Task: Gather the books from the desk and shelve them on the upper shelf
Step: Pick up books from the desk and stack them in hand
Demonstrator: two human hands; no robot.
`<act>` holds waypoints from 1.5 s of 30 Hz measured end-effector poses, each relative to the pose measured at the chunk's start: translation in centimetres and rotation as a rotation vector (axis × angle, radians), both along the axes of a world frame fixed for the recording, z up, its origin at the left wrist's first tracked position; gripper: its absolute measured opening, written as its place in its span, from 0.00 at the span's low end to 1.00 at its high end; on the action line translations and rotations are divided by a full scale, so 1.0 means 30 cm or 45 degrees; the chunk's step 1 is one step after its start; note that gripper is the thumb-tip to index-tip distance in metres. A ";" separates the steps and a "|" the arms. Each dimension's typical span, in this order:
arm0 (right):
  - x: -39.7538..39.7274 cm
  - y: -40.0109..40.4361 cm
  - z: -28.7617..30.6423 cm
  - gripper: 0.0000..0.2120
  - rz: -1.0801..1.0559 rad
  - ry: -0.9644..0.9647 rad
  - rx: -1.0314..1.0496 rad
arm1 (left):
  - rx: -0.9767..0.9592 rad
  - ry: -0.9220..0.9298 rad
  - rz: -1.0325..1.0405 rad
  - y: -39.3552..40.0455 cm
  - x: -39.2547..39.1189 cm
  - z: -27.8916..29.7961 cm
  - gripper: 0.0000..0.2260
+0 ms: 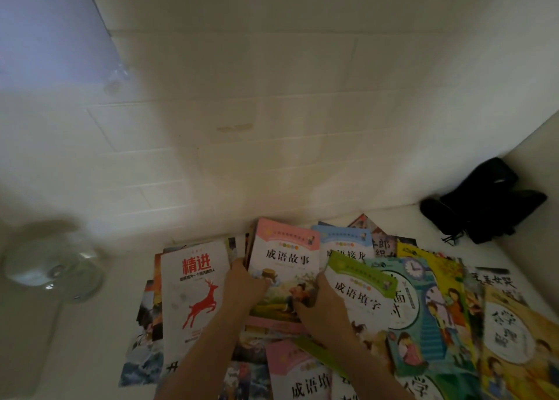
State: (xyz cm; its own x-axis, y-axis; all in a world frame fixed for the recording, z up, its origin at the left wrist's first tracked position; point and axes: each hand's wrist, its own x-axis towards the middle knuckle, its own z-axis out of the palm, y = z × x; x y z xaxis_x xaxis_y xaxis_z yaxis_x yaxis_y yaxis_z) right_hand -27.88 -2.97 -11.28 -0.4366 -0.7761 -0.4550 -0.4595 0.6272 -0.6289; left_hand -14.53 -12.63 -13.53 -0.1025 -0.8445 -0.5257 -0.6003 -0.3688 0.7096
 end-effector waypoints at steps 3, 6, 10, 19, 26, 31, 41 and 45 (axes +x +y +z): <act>-0.011 0.009 0.000 0.31 -0.060 -0.126 -0.076 | 0.024 0.111 0.086 0.000 0.010 0.030 0.33; -0.021 0.013 0.015 0.31 -0.100 -0.211 -0.103 | -0.127 0.136 -0.015 0.027 0.021 0.079 0.34; -0.038 0.013 0.056 0.31 -0.213 -0.567 -0.243 | -0.470 0.201 -0.114 0.102 -0.036 0.229 0.26; -0.219 0.181 0.261 0.36 -0.474 -0.820 -0.429 | -0.457 0.418 -0.388 0.176 -0.181 0.542 0.16; -0.248 0.316 0.100 0.26 -0.399 0.122 0.207 | 0.035 0.281 -0.581 0.188 -0.254 0.003 0.21; -0.217 0.332 0.003 0.25 -0.471 0.132 0.157 | 0.091 0.197 -0.549 0.248 -0.245 0.041 0.22; -0.466 0.405 0.270 0.33 -0.538 -0.204 -0.176 | -0.016 0.571 -0.299 0.393 -0.422 0.180 0.41; -0.650 0.417 0.214 0.39 -0.455 -0.038 -0.004 | -0.034 0.477 -0.326 0.473 -0.613 0.096 0.35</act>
State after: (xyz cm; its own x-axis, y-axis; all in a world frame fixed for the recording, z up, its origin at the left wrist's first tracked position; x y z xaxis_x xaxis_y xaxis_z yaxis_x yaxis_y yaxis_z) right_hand -47.37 9.55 -4.85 -0.6673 -0.5778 -0.4699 -0.1924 0.7433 -0.6408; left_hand -32.91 1.54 -10.66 -0.4890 -0.7798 -0.3909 -0.3699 -0.2205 0.9025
